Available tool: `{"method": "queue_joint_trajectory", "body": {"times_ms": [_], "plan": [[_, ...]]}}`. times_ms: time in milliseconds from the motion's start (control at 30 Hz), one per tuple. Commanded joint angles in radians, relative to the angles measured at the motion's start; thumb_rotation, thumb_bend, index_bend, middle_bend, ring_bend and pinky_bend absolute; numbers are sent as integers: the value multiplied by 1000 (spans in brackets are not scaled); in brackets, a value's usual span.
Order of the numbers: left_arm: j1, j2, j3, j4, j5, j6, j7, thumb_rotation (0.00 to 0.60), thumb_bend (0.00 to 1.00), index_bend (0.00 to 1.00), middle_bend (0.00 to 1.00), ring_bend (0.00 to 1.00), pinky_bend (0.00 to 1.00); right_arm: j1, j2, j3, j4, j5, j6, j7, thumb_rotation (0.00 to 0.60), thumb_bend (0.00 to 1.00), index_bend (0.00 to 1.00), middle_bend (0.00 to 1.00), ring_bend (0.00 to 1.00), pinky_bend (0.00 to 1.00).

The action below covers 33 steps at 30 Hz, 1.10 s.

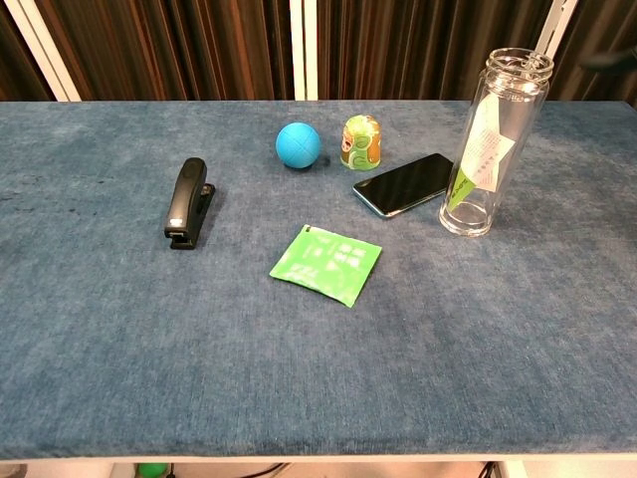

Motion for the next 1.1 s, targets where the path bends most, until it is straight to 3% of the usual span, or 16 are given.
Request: {"method": "queue_joint_trajectory", "body": {"times_ms": [33,500,1100], "plan": [[1,0,0,1,-1,0,-1,600,32,101,83,51,120,-4,-13,-9,9,2,-9,-16,600,285,293,0,0,0],[2,0,2,8,-1,1,-9,600,32,101,83,51,120,4,-60,-17,29,29,-40,-60,600,289,361,0,0,0],[-1,1,0,9,-4,-6,-10,600,31,101,83,51,121,19,-84,-14,40,51,-61,-99,600,293,368,0,0,0]]}}
